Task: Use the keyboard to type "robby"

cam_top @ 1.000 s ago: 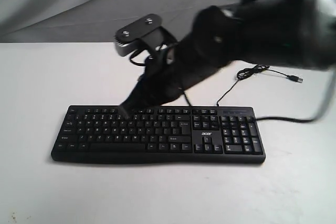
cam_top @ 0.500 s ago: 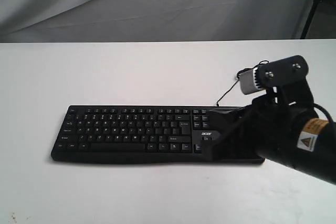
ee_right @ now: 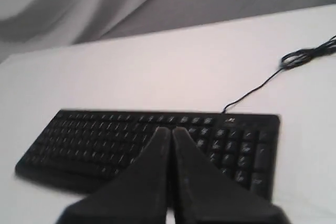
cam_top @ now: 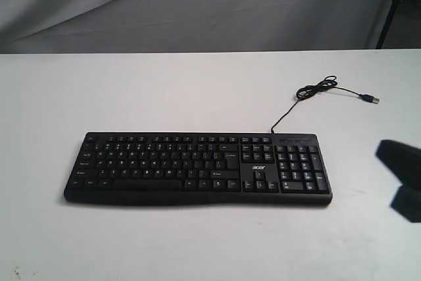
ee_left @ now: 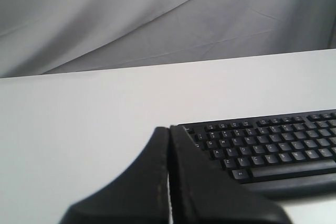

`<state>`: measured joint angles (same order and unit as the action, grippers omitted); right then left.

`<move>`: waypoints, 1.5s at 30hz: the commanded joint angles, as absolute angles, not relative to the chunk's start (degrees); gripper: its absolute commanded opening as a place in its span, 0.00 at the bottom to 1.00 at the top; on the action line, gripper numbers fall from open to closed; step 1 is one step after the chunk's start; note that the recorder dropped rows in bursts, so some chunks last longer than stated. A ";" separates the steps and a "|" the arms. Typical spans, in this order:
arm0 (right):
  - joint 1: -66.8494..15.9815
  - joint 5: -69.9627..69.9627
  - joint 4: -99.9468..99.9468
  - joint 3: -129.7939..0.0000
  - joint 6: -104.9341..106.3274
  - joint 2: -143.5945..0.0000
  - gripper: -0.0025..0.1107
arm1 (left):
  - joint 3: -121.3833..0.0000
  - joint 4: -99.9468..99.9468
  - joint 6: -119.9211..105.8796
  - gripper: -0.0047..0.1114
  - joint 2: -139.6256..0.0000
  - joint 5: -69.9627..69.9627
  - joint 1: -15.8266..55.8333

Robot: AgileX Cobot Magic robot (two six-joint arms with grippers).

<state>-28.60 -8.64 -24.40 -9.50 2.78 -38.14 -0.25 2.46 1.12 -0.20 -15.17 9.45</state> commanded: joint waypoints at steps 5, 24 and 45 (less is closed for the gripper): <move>-4.53 3.17 -18.07 -8.14 2.54 -20.73 0.02 | 0.00 2.74 1.28 0.04 0.00 -14.76 9.82; -0.56 3.15 -3.97 0.00 2.54 -6.04 0.02 | 0.00 2.74 1.28 0.04 0.00 -14.76 9.82; -0.56 8.85 -3.97 0.00 2.54 -3.84 0.02 | 0.00 2.74 1.28 0.04 0.00 -14.76 9.82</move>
<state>-1.05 8.56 -4.47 -0.15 2.44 -4.05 -0.25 2.46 1.12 -0.20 -15.17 9.45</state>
